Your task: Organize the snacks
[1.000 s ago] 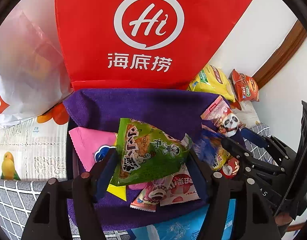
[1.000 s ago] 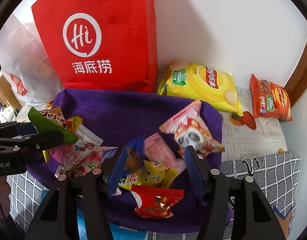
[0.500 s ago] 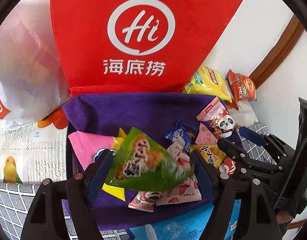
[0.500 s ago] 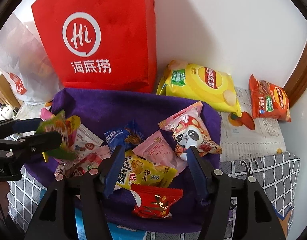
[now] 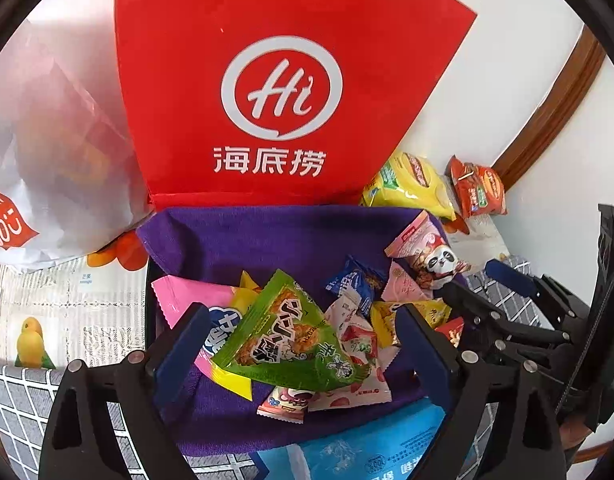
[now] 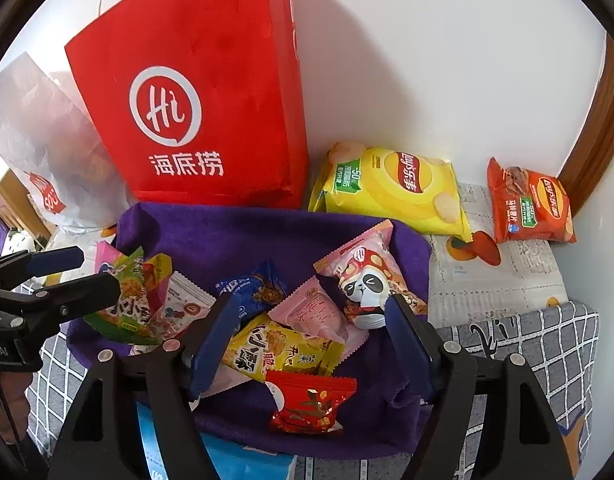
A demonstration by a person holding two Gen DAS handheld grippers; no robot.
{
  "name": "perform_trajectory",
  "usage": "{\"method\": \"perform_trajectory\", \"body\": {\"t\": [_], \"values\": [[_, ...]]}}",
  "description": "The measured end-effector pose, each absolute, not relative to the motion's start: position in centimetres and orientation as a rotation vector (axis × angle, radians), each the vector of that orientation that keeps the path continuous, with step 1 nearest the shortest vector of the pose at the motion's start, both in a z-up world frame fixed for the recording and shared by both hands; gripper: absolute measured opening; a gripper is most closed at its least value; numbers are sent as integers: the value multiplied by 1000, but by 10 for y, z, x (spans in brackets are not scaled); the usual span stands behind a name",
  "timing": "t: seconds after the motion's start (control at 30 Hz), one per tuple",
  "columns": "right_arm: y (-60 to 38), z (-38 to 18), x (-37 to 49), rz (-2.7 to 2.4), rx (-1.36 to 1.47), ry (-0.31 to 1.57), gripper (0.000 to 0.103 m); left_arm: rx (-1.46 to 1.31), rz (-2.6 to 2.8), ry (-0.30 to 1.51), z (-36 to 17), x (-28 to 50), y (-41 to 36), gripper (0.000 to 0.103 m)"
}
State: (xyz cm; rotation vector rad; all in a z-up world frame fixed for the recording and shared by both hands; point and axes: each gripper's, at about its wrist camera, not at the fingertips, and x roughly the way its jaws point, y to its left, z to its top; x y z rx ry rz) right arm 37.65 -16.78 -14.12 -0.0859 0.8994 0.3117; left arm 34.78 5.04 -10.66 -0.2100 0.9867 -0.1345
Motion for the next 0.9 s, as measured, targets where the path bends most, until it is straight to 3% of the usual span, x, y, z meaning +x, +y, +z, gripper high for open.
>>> {"method": "perform_trajectory", "body": {"t": [0.6,0.9], "values": [[-165,-104,321,257,-154,838,97,-149,-116,921,-62,313,45,97],[-186,-70,265,216,-96,788,99,-148,-130,860,-29,252,41,97]]}}
